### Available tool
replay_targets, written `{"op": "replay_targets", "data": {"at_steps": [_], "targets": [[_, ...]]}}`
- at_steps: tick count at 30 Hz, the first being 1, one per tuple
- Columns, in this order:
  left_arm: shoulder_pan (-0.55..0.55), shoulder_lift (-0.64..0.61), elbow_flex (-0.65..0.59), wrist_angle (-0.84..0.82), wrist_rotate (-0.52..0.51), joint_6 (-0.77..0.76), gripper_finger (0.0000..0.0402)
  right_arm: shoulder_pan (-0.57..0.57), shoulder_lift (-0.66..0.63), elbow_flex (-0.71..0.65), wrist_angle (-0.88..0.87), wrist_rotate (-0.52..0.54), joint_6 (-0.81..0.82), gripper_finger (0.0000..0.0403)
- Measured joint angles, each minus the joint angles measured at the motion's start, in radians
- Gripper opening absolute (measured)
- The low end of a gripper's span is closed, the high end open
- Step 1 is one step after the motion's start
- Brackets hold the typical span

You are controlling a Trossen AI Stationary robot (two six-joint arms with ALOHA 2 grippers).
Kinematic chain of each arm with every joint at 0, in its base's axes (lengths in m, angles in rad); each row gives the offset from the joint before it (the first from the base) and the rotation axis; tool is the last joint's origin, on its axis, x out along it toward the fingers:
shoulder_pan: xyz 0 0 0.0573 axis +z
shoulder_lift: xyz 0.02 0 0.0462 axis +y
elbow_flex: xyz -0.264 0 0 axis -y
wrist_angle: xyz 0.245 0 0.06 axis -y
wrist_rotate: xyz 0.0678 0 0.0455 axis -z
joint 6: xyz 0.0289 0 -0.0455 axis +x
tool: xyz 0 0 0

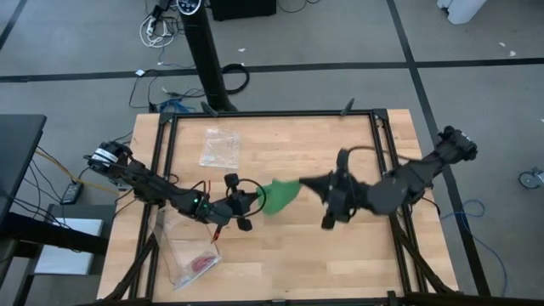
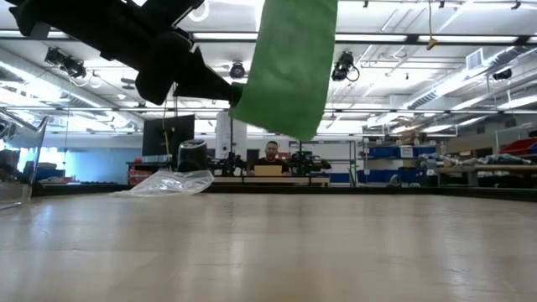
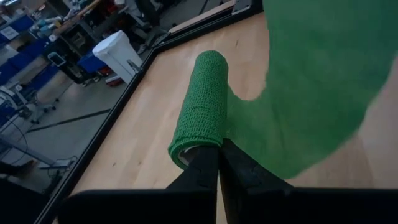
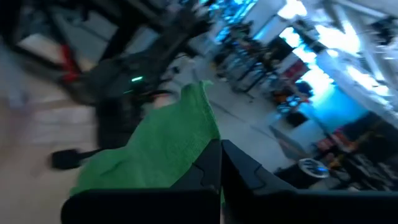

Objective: Roll bandage
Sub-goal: Roll the green bandage

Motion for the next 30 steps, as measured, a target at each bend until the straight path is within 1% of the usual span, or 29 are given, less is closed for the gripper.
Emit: {"op": "replay_targets", "data": {"at_steps": [8,13,16,21,25,30], "targets": [[0.001,0.0,0.0,0.01,-0.001,0.037,0.0005,-0.125,-0.043,0.0,0.162,-0.013,-0.158,0.0],[0.008,0.0,0.0,0.021,-0.001,0.072,0.0005,-0.223,-0.037,0.0,0.205,-0.111,-0.166,0.0],[0.01,0.0,0.0,0.019,0.012,0.079,0.0005,-0.277,-0.031,-0.001,0.21,-0.149,-0.166,0.0],[0.01,0.009,0.0,0.006,0.045,0.078,0.0005,-0.357,-0.028,-0.001,0.258,-0.19,-0.176,0.0],[0.009,0.027,-0.001,0.003,0.065,0.067,0.0005,-0.399,-0.028,-0.001,0.3,-0.2,-0.217,0.0],[-0.005,0.033,0.0,0.018,0.078,0.06,0.0005,-0.451,-0.028,-0.001,0.303,-0.269,-0.224,0.0]]}}
